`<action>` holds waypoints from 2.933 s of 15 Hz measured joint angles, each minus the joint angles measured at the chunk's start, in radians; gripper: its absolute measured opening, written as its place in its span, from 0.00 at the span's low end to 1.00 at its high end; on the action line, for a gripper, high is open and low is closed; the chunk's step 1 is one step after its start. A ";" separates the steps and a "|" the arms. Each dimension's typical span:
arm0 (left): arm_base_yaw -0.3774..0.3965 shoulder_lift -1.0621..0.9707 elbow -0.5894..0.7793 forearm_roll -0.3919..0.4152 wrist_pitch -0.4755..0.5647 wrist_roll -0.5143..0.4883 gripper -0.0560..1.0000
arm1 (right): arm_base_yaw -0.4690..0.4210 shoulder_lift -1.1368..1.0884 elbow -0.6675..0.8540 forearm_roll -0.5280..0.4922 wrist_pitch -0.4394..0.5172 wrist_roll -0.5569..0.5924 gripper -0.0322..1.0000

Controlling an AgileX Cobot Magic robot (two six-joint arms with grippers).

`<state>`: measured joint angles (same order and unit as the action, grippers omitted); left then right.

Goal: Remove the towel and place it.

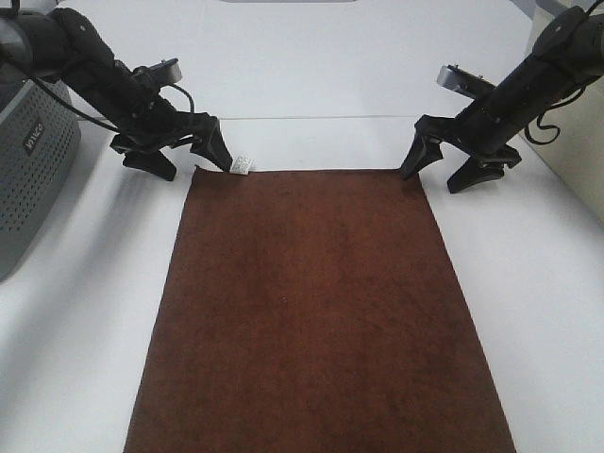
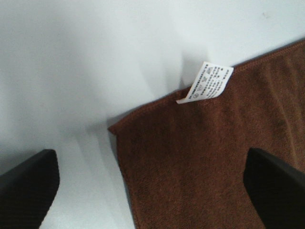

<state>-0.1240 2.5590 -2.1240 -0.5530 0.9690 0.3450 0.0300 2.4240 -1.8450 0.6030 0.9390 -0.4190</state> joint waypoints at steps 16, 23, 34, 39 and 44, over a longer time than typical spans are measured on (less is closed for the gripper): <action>-0.064 0.019 0.001 0.033 -0.008 -0.127 0.30 | 0.155 0.009 -0.005 -0.260 -0.230 0.157 0.42; -0.064 0.024 0.001 0.050 -0.083 -0.025 0.05 | 0.154 0.013 -0.005 -0.294 -0.252 0.161 0.04; -0.065 0.024 0.001 -0.091 -0.461 0.186 0.05 | 0.154 0.017 -0.125 -0.336 -0.583 0.161 0.04; -0.073 0.024 0.001 -0.113 -0.664 0.286 0.05 | 0.154 0.019 -0.125 -0.336 -0.725 0.161 0.04; -0.084 0.024 0.001 -0.105 -0.761 0.287 0.05 | 0.154 0.020 -0.125 -0.336 -0.799 0.161 0.04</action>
<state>-0.2080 2.5830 -2.1230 -0.6580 0.2080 0.6320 0.1840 2.4440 -1.9700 0.2670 0.1400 -0.2580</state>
